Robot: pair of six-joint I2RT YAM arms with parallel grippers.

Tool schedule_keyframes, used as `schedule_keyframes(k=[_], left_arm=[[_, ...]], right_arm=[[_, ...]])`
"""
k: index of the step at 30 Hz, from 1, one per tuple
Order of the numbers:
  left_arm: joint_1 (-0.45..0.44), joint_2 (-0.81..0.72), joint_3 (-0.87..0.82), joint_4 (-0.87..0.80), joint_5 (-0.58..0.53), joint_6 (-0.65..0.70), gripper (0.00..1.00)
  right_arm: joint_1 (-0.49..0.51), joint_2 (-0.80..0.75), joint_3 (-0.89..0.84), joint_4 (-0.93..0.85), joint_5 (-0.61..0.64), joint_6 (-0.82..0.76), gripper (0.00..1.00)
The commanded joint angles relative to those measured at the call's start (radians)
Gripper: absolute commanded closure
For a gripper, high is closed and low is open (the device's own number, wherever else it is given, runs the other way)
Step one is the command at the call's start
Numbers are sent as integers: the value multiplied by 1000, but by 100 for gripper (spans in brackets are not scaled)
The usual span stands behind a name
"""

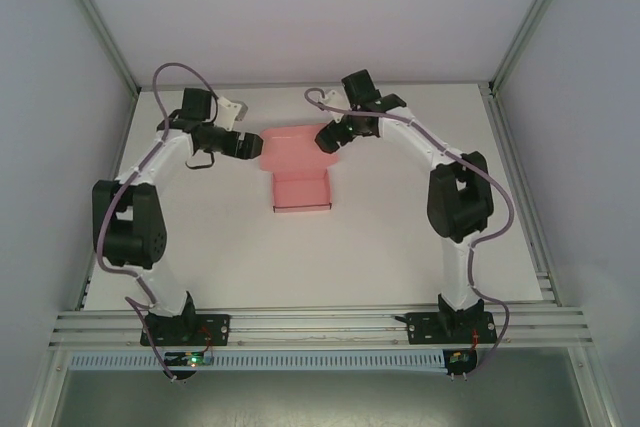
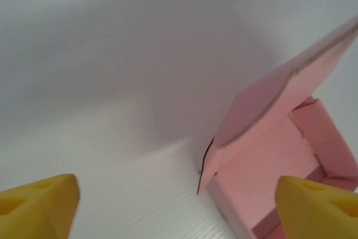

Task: Assemble paper box

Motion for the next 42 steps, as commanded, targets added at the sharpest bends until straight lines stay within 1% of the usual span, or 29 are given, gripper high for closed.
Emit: schedule_keyframes(k=[1,2,4,8,9,10,11,12,13,14,16,17,20,22,23,26,27,29,30,32,35,37,38,40,42], left_arm=[[-19,68,109,-120,95,88,24],[-22,90,134,-148,120,113,27],[-37,130,185,-206,151,157,31],[-59,196,252,-273,153,212,30],[-61,209,266,-289,155,217,33],[-60,221,281,-307,164,225,37],[-59,228,291,-321,171,233,39],[-61,230,294,-327,173,241,45],[-62,230,295,-334,174,252,54],[-61,231,296,-345,182,272,59],[-61,229,294,-353,190,290,64],[-62,231,295,-355,190,290,68],[-65,232,293,-358,195,285,76],[-65,230,292,-356,191,277,87],[-66,228,293,-354,178,266,90],[-78,215,289,-317,117,210,98],[-86,208,288,-305,91,193,100],[-105,195,279,-269,34,153,100],[-120,188,277,-247,-9,122,100],[-153,175,283,-214,-109,41,100],[-227,151,283,-154,-268,-61,100],[-270,138,288,-117,-334,-128,100],[-290,133,291,-92,-361,-175,100],[-318,122,279,-25,-381,-271,100],[-342,112,240,77,-409,-366,100]], right_arm=[[-18,58,107,-126,-99,-13,24],[-19,65,122,-138,-106,-15,24],[-19,69,128,-153,-121,-26,29],[-21,76,131,-186,-132,-50,30],[-23,80,131,-192,-136,-56,32],[-25,82,134,-192,-140,-56,34],[-25,88,136,-193,-147,-53,36],[-27,91,140,-188,-157,-52,37],[-28,96,146,-183,-161,-41,40],[-26,102,156,-183,-168,-36,42],[-18,112,166,-180,-169,-30,43],[-13,113,167,-180,-165,-32,49],[-6,109,164,-180,-153,-41,58],[-4,103,159,-181,-151,-47,67],[-5,101,159,-189,-147,-39,71],[-1,85,152,-222,-118,-41,77],[2,76,143,-231,-104,-41,83],[11,50,119,-235,-61,-42,88],[18,33,101,-233,-35,-44,94],[34,-7,65,-200,40,-14,96],[48,-90,-26,-72,161,79,100],[58,-154,-96,35,245,137,100],[64,-194,-149,114,301,183,100],[70,-260,-246,258,361,259,100],[76,-319,-355,424,403,358,100]])
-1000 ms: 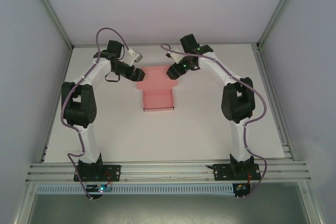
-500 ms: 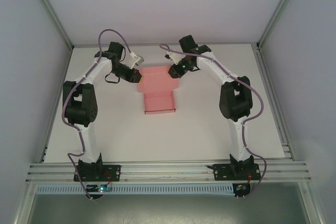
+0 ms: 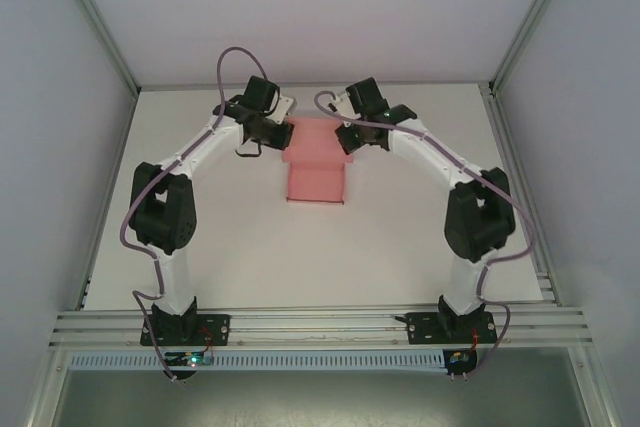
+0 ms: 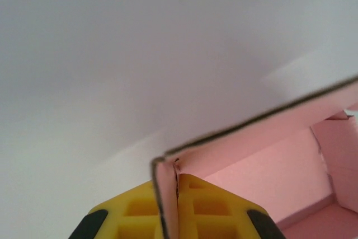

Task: Assemble paper box

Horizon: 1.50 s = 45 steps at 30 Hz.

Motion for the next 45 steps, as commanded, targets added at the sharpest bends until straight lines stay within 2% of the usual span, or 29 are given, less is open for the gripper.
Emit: schedule_keyframes(k=[1,5,8,14,17,24,29,32,39,42,45], left_arm=[[-52,-50,-49,204,-120,-225,100],[-92,-49,-118,371,-156,-324,100],[-113,-44,-158,463,-173,-373,100],[-121,-29,-299,711,-196,-478,100],[-126,-32,-349,774,-175,-470,100],[-174,-64,-487,875,-141,-350,100],[-189,-33,-527,916,-164,-364,98],[-189,-35,-569,980,-115,-378,98],[-193,-37,-707,1059,-85,-316,97],[-192,-45,-744,1066,-50,-308,97],[-194,-70,-788,1063,-51,-308,94]], right_arm=[[30,-95,-146,390,176,215,100],[50,-131,-315,660,283,435,100],[81,-128,-377,806,368,504,99],[101,-93,-489,1043,432,494,97],[109,-77,-540,1146,422,477,97],[125,-56,-742,1436,449,411,98],[130,-24,-847,1595,386,361,97],[133,-31,-887,1635,402,341,97],[138,-19,-959,1749,337,342,95],[148,-46,-962,1675,264,330,94],[182,-85,-977,1571,262,288,94]])
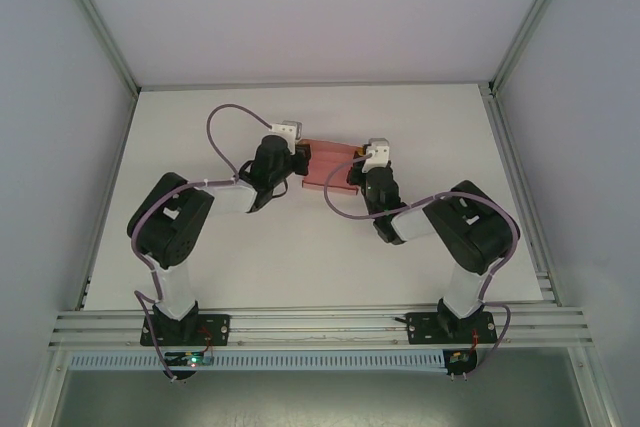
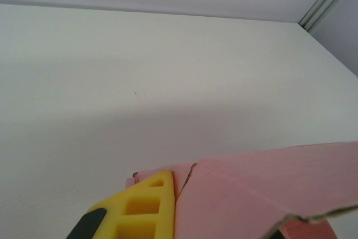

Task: Assemble paper box

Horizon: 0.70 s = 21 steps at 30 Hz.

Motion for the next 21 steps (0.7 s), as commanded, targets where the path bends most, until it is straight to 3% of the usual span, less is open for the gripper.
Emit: schedule_keyframes(k=[1,12,14,18,21], left_arm=[[-43,7,-89,-134,130,2,94],[-43,-21,-189,-91,151,25,90],[-44,-55,-200,-89,144,13,86],[-44,-152,-176,-212,136,13,65],[-43,-230,-136,-393,143,29,37]], right_arm=[[74,-39,-38,-54,-135,-32,94],[105,22,-161,138,-68,-77,93],[110,4,-168,145,-53,-97,93],[115,-53,-154,26,-48,-150,93],[115,-66,-160,-9,-27,-182,95]])
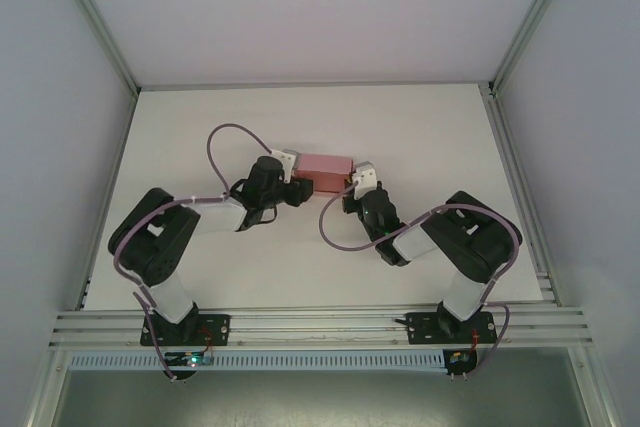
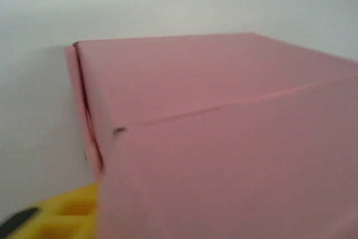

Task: Assemble paper box

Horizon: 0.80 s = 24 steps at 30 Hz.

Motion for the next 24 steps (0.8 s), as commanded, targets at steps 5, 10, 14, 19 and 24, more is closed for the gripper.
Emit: schedule_keyframes(k=[5,10,14,19,24], left_arm=[[-13,-214,91,-520,36,25,0],[-11,-326,196,-736,-88,-126,0],[70,-257,326,-796,-35,-288,0],[208,-11,434,-635,268,-368,0],[229,223,627,-699,441,-298,9]], right_arm=[[7,-16,-16,-45,9,-63,95],[9,1,-36,-36,-3,-99,94],[9,28,-60,27,-36,-160,92],[5,48,-62,34,-79,-208,88],[-12,35,-54,2,-123,-240,85]])
